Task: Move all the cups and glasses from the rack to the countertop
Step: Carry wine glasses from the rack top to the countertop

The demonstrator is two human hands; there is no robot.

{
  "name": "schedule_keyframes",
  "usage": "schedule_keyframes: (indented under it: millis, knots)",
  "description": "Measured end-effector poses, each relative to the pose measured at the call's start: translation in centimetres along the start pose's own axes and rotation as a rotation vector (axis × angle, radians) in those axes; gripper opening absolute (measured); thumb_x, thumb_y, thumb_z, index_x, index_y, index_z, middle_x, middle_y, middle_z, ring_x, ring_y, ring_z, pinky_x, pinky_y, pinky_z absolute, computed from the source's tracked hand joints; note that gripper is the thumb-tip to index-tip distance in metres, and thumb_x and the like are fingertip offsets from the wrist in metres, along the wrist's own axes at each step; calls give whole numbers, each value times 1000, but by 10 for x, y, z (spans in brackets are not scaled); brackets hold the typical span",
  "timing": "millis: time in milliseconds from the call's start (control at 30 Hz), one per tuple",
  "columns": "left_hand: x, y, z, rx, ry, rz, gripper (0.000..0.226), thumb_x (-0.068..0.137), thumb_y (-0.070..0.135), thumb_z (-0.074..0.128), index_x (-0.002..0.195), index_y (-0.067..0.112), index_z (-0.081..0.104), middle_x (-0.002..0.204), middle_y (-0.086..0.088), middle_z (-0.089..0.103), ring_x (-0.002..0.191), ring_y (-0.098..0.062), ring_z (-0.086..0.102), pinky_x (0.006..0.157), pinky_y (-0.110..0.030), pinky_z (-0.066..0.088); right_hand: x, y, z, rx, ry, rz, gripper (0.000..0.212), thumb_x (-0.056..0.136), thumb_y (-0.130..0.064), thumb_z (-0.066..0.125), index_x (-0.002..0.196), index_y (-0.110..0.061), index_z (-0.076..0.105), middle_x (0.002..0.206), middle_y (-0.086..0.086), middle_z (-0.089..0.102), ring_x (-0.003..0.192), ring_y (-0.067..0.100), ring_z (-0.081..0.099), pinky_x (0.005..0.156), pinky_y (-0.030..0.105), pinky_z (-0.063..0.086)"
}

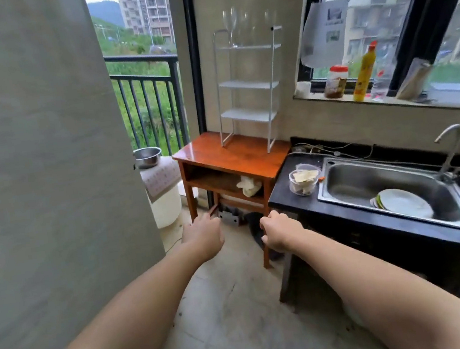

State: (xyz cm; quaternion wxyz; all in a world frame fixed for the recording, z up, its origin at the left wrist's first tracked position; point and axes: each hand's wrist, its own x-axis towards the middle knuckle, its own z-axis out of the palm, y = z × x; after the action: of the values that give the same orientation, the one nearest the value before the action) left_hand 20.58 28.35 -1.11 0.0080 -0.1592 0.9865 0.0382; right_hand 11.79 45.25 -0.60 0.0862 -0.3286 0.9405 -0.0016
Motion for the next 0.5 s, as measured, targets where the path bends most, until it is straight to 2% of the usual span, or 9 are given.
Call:
schedule_keyframes:
  millis: [267,367,500]
  knots:
    - [133,-35,-46,-135,66,-71,15,91,34,42,86,21,49,109,-4,54,98,-26,55,83,-40,44,143,5,-63,28,67,-23,30,95,-30,48,118,-12,51,127,13,48,115,33,50,88,42,47]
    - [189,-47,-54,-206,91,-96,22,91,35,43,97,19,56,109,-4,54,100,-26,55,84,-40,45,195,8,-80,56,102,-26,28,94,-31,47,116,-14,52,124,12,49,110,32,52,85,40,47]
    - [273,-61,-63,-238,145,-43,27,91,37,43,106,20,58,107,-3,55,98,-24,55,79,-37,43,272,16,-105,52,147,-3,32,95,-31,46,122,-15,51,126,11,48,113,32,52,87,40,48]
